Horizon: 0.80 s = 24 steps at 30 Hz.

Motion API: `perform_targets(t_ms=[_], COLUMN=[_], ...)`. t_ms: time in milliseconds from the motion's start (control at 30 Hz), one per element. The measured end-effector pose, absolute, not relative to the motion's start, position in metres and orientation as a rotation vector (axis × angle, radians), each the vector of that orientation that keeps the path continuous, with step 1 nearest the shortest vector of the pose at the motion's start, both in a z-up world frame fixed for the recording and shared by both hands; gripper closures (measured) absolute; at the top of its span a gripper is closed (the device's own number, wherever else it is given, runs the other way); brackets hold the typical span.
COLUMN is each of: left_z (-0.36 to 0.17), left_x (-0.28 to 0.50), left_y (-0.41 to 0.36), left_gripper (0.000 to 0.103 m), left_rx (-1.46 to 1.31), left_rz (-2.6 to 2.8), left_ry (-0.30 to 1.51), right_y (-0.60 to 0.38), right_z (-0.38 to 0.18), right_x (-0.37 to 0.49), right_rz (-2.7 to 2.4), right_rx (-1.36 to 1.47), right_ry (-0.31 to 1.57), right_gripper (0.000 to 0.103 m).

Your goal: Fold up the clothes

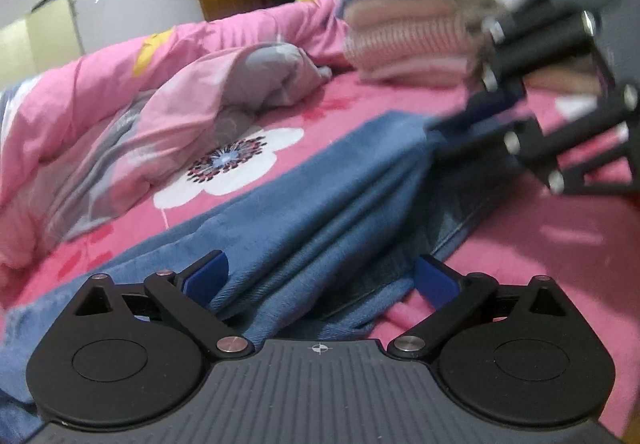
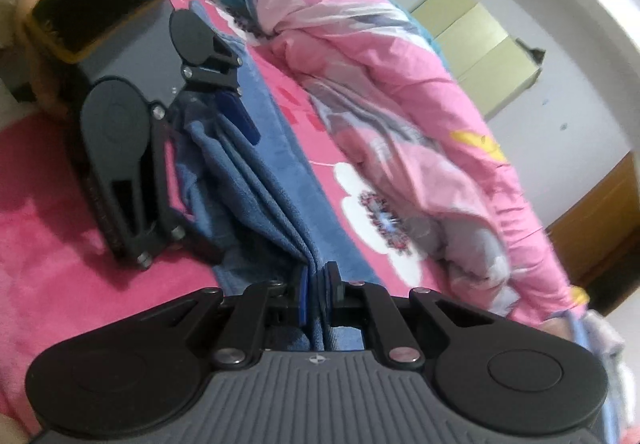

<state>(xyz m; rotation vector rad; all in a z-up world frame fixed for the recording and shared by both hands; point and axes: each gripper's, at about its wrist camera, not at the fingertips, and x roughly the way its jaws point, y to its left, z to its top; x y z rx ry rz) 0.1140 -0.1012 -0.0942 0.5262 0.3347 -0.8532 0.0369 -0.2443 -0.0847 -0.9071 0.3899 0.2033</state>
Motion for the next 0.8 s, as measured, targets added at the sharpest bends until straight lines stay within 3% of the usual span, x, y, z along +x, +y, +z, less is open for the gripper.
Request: perform_targets(t_ms=[133, 300, 500, 633, 667, 700, 800], left_z=[-0.094, -0.094, -0.094, -0.094, -0.094, -0.094, -0.093], left_x=[0.117, 0.117, 0.116, 0.117, 0.117, 0.117, 0.117], left_y=[-0.097, -0.096, -0.096, -0.097, -0.096, -0.096, -0.097], left_gripper=[0.003, 0.003, 0.003, 0.003, 0.003, 0.003, 0.003], left_rx=[0.507, 0.503, 0.5, 0.5, 0.5, 0.499, 0.5], left_rz=[-0.863, -0.866, -0.867, -0.866, -0.867, -0.867, -0.867], left_ry=[0.35, 0.348, 0.346, 0.346, 0.346, 0.346, 0.345], right_y=[-0.234, -0.247, -0.264, -0.27, -0.27, -0.267, -0.256], right_z=[-0.105, -0.095, -0.091, -0.089, -0.09, -0.093, -0.107], right_x=[0.037, 0.041, 0.04, 0.039, 0.036, 0.034, 0.028], right_rz=[0.135, 0.189, 0.205, 0.226, 0.223, 0.192, 0.098], right_rx=[-1.047, -0.938, -0.866, -0.859, -0.878, -0.914, -1.065], right_ry=[0.356, 0.467, 0.537, 0.557, 0.545, 0.511, 0.407], right_gripper=[0.095, 0.079, 0.077, 0.078, 0.082, 0.092, 0.093])
